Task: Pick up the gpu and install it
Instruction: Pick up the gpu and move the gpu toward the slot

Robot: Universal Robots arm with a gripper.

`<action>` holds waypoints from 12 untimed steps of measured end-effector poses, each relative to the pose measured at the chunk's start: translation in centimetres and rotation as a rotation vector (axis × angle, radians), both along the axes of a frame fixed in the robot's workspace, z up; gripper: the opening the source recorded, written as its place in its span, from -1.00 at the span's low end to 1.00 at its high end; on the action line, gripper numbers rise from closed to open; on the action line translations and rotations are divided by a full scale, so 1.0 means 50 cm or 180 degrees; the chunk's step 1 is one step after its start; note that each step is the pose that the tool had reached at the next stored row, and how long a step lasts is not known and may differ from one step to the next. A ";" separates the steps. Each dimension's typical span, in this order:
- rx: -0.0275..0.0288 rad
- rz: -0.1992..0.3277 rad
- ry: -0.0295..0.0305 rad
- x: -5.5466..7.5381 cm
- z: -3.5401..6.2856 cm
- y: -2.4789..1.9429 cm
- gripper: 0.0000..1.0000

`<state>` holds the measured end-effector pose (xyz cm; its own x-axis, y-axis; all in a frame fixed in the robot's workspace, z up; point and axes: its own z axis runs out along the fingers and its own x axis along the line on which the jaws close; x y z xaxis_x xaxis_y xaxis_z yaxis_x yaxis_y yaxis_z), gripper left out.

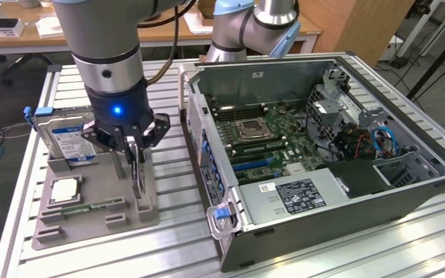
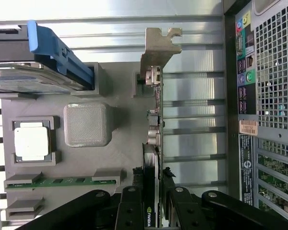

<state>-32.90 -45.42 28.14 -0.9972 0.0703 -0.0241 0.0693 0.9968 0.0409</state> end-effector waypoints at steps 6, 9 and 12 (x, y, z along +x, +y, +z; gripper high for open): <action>0.0000 0.0000 0.0000 0.000 0.011 0.0000 -0.47; 0.0000 0.0000 0.0000 0.000 0.017 0.0000 -0.47; 0.0000 0.0000 0.0000 0.000 0.023 0.0000 -0.47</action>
<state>-32.90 -45.42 29.27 -0.9972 0.0703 -0.0242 0.0693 0.9968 0.0409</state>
